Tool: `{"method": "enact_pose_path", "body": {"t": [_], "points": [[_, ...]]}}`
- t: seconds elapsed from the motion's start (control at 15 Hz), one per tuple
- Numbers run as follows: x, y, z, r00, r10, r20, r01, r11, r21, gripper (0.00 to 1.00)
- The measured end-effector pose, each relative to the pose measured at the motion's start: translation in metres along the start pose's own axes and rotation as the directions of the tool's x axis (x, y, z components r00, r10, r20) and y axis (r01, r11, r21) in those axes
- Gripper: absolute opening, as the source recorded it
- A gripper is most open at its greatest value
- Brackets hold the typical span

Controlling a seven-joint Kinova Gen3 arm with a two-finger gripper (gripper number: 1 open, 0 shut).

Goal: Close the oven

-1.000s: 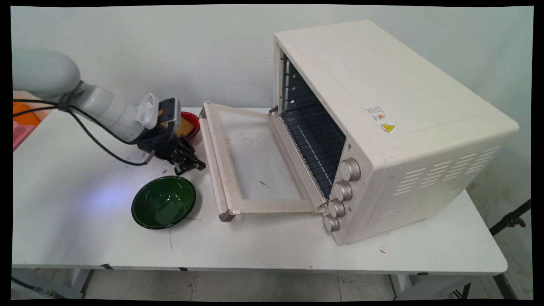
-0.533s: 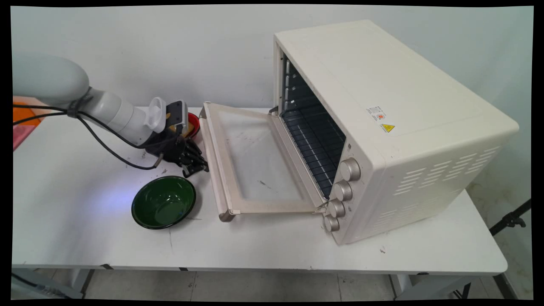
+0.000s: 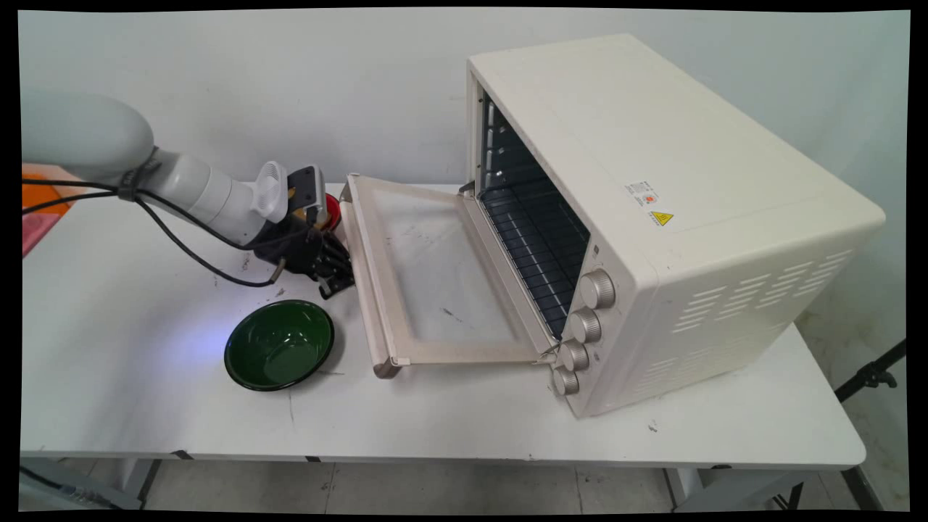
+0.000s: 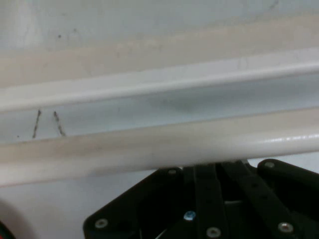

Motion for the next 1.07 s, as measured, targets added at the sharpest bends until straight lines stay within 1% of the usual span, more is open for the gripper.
{"method": "enact_pose_path", "body": {"t": [0.27, 0.53, 1.07], "points": [[0.008, 0.001, 0.0, 1.0, -0.014, -0.021, 0.014, 1.0, 0.008, 0.0], [0.02, 0.001, 0.001, 0.998, -0.032, -0.053, 0.033, 0.999, 0.016, 0.0], [0.057, 0.003, 0.002, 0.991, -0.042, -0.13, 0.044, 0.999, 0.011, 0.0]]}}
